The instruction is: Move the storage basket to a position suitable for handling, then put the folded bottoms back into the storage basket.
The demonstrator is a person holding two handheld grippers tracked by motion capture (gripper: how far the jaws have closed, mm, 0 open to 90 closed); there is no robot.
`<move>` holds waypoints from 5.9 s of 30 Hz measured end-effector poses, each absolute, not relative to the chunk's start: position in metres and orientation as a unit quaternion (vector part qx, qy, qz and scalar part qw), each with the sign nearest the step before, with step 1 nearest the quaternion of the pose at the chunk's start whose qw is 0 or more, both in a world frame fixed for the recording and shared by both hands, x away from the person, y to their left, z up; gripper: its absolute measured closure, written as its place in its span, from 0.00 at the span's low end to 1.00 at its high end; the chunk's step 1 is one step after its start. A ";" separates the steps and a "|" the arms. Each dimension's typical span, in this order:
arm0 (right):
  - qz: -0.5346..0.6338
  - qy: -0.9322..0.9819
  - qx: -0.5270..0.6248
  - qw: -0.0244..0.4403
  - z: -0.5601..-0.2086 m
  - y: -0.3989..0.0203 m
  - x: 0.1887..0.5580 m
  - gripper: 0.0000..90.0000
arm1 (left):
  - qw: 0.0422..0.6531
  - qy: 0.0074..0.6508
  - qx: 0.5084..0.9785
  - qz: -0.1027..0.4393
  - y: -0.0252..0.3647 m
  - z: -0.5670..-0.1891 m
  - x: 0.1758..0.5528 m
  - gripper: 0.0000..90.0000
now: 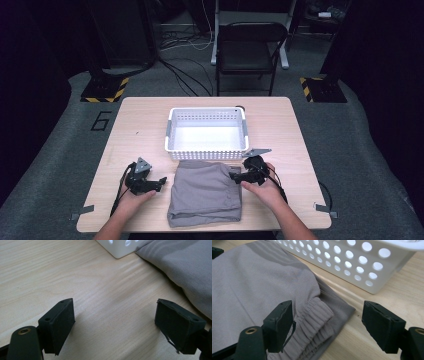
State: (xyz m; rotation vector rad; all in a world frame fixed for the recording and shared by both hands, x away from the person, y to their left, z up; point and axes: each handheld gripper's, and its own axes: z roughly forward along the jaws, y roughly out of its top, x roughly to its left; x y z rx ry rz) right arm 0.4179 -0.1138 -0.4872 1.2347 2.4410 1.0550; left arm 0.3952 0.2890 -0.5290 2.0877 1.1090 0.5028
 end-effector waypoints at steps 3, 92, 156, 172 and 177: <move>0.352 0.830 0.422 0.095 -0.492 -0.112 0.421 0.24 | 0.355 0.429 0.808 0.194 0.289 -0.529 0.395 0.18; 0.326 0.867 0.360 0.110 -0.501 -0.091 0.406 0.82 | 0.395 0.440 0.802 0.084 0.238 -0.504 0.376 0.47; 0.350 0.859 0.353 0.121 -0.483 -0.098 0.397 0.83 | 0.374 0.418 0.824 0.084 0.212 -0.496 0.337 0.84; 0.374 0.853 0.341 0.127 -0.458 -0.099 0.386 0.83 | 0.390 0.422 0.814 0.083 0.219 -0.478 0.332 0.84; 0.371 0.855 0.341 0.120 -0.453 -0.098 0.386 0.83 | 0.384 0.415 0.820 0.088 0.217 -0.472 0.330 0.84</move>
